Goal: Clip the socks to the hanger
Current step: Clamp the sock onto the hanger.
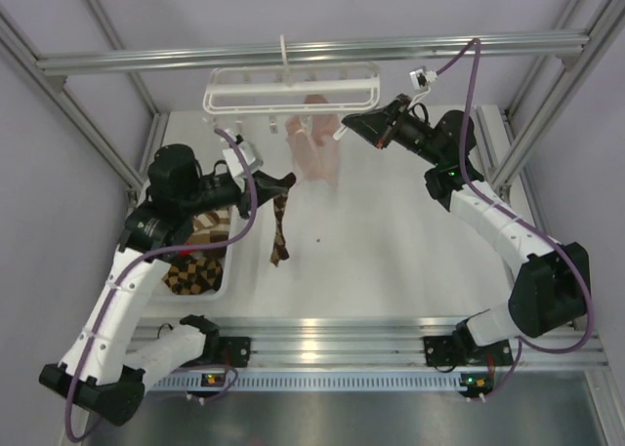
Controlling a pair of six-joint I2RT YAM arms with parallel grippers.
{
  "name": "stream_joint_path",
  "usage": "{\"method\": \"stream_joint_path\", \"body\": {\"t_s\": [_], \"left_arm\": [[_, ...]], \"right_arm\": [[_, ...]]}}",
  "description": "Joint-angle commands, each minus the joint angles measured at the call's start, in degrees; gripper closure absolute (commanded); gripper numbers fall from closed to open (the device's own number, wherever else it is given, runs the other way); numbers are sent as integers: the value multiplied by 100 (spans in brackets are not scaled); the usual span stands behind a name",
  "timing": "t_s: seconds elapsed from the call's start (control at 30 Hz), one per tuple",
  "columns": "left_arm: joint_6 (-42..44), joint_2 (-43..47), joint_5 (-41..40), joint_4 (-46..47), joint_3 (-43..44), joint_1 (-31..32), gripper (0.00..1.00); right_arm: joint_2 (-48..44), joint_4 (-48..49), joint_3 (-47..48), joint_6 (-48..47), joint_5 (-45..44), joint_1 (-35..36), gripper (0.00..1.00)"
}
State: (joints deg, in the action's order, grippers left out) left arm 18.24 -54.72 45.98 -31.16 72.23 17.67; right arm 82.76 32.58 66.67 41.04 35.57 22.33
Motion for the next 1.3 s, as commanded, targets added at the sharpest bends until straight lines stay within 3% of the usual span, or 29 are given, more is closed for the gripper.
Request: {"method": "stream_joint_path", "body": {"t_s": [0.0, 0.13, 0.3, 0.43, 0.8, 1.27], "left_arm": [[-1156, -197, -1089, 1479, -331, 753, 100], [-779, -241, -2661, 2506, -805, 1755, 100], [950, -232, -4417, 3790, -1552, 3144, 100], [2086, -451, -4975, 4749, -2089, 3742, 100], [2246, -1400, -6100, 6086, -1941, 3770, 100], [1956, -1630, -5723, 5999, -1730, 3199, 100]], "right_arm": [[21, -401, 109, 71, 143, 0, 100], [-58, -585, 65, 220, -68, 17, 100], [-155, -840, 82, 265, -270, 61, 100], [-199, -955, 91, 238, -288, 79, 100], [-375, -1025, -41, -96, -323, 88, 100], [-331, -1219, 91, -272, -446, 167, 100]]}}
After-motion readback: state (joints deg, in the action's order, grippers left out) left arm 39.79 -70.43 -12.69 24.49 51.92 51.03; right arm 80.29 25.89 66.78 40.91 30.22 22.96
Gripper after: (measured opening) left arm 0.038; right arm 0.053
